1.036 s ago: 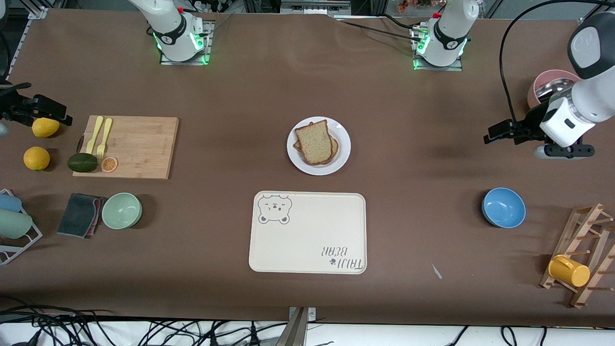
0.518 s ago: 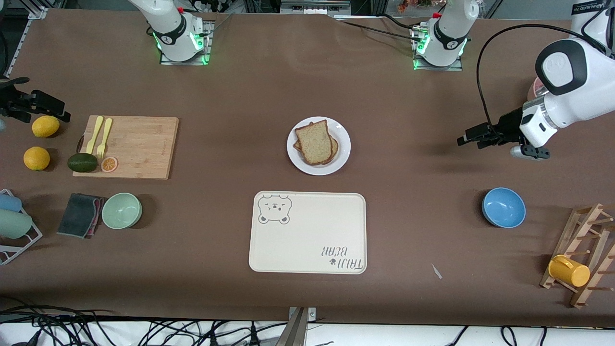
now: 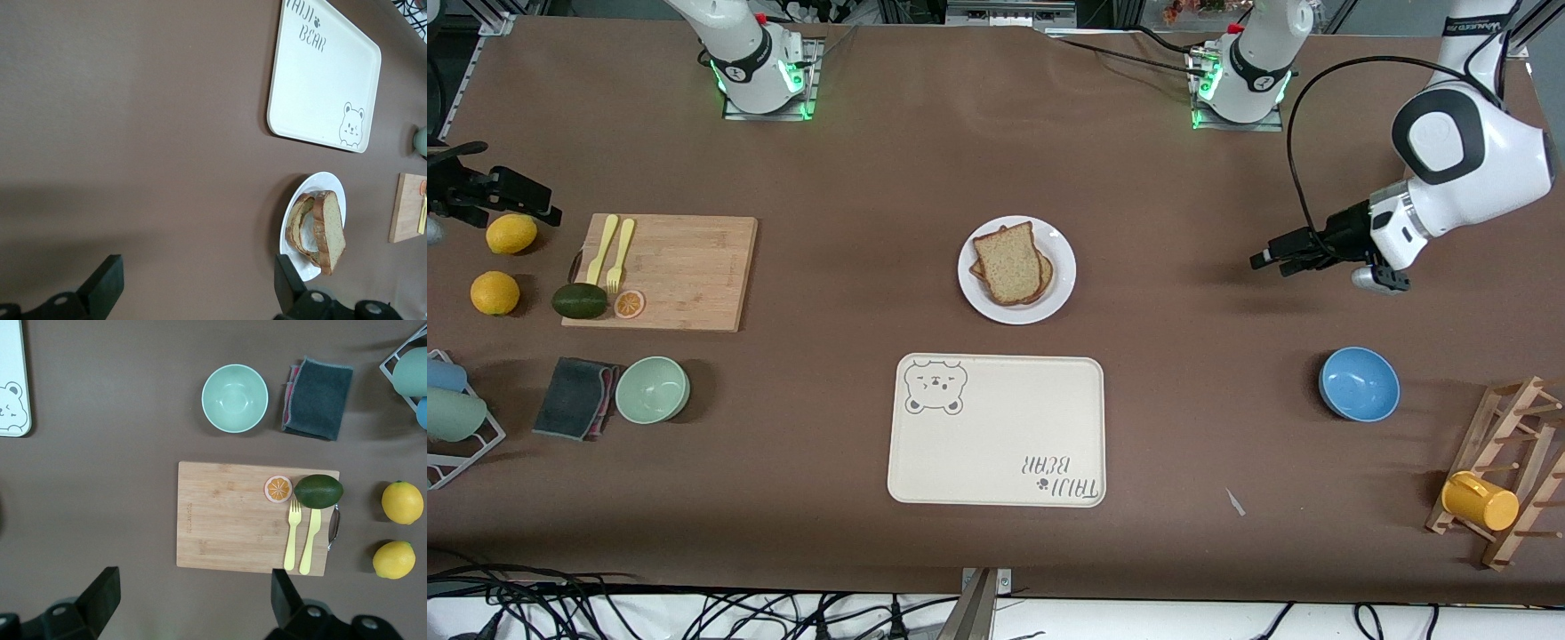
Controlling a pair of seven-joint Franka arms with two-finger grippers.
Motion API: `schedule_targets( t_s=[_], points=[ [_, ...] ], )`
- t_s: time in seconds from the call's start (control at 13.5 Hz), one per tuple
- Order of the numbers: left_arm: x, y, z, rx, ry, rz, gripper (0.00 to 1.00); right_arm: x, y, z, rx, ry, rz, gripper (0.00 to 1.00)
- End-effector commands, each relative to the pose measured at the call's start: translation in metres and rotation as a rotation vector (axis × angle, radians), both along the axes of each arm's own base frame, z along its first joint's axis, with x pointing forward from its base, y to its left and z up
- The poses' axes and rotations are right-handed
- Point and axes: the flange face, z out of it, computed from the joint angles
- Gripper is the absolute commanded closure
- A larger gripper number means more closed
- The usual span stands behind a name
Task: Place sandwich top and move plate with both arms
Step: 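Move the left gripper toward the white plate's rim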
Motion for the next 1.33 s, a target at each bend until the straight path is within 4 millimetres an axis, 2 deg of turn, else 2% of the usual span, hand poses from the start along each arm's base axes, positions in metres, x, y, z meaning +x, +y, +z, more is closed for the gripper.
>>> schedule_targets(
  t_s=[0.0, 0.15, 0.3, 0.37, 0.59, 0.81, 0.96, 1.11, 1.26],
  points=[
    [0.005, -0.003, -0.027, -0.059, -0.033, -0.005, 0.01, -0.006, 0.001, 0.007, -0.011, -0.001, 0.008, 0.0],
    [0.005, -0.008, -0.031, -0.068, -0.042, -0.024, 0.01, -0.006, 0.001, 0.007, -0.011, -0.001, 0.006, 0.0],
    [0.003, -0.011, -0.052, -0.097, -0.015, -0.02, 0.01, -0.006, 0.001, 0.007, -0.011, -0.001, 0.006, 0.0],
    [0.002, -0.019, -0.061, -0.112, -0.043, -0.075, 0.01, -0.006, 0.001, 0.007, -0.011, -0.001, 0.006, 0.0],
    [-0.005, -0.033, -0.08, -0.212, -0.027, -0.12, 0.06, -0.007, -0.001, 0.007, -0.011, -0.001, 0.003, 0.0],
    [0.007, -0.074, -0.071, -0.289, -0.041, -0.111, 0.01, -0.007, -0.002, 0.007, -0.011, -0.001, 0.002, 0.0],
    [0.01, -0.076, -0.067, -0.306, -0.056, -0.091, 0.03, -0.007, -0.002, 0.007, -0.01, 0.0, 0.002, 0.0],
    [0.008, -0.08, -0.079, -0.315, -0.037, -0.096, 0.0, -0.007, -0.003, 0.007, -0.012, 0.001, 0.0, 0.0],
    [0.022, -0.082, -0.086, -0.331, -0.032, -0.095, 0.0, -0.007, -0.004, 0.006, -0.01, 0.002, -0.001, 0.0]
  ],
)
